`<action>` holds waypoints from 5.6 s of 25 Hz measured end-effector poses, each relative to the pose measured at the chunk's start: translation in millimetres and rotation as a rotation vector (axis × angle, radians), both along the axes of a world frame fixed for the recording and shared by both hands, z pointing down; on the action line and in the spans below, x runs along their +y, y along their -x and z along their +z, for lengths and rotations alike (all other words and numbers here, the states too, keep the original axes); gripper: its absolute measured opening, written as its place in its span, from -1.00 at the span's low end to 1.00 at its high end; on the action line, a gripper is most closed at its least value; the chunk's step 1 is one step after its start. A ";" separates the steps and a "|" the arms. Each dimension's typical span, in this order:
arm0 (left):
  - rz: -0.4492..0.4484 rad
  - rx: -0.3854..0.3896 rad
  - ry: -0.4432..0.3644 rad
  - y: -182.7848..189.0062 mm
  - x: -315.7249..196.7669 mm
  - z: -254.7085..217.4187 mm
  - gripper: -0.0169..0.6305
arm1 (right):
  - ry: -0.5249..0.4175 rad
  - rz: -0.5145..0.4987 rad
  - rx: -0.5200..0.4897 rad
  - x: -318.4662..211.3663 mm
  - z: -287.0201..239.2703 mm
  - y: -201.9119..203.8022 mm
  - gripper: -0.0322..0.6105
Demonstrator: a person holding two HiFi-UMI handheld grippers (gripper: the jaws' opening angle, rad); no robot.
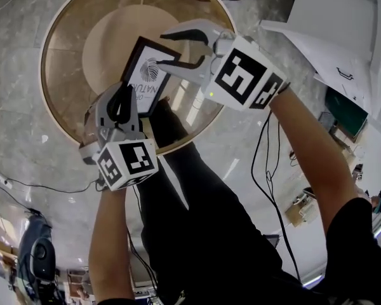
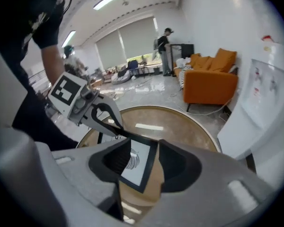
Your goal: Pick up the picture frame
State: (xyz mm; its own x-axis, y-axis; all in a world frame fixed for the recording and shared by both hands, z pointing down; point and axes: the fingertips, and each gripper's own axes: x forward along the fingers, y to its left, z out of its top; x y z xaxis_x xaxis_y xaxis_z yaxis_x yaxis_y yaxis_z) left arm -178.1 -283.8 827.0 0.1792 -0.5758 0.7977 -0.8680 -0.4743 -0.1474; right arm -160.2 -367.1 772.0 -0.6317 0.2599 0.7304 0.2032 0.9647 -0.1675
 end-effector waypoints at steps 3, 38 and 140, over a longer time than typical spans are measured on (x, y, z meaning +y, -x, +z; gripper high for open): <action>0.040 -0.012 -0.010 -5.8 -5.9 -3.8 -0.72 | -0.028 -0.227 0.070 9.7 0.7 9.8 -0.32; 0.188 0.102 -0.101 -38.6 -16.4 -62.9 -0.81 | -0.029 -0.913 0.646 50.9 43.9 -24.8 -0.70; -0.154 0.326 -0.744 40.0 -49.3 -667.6 -0.90 | 0.124 0.781 -0.857 -3.9 -633.6 -87.3 -0.73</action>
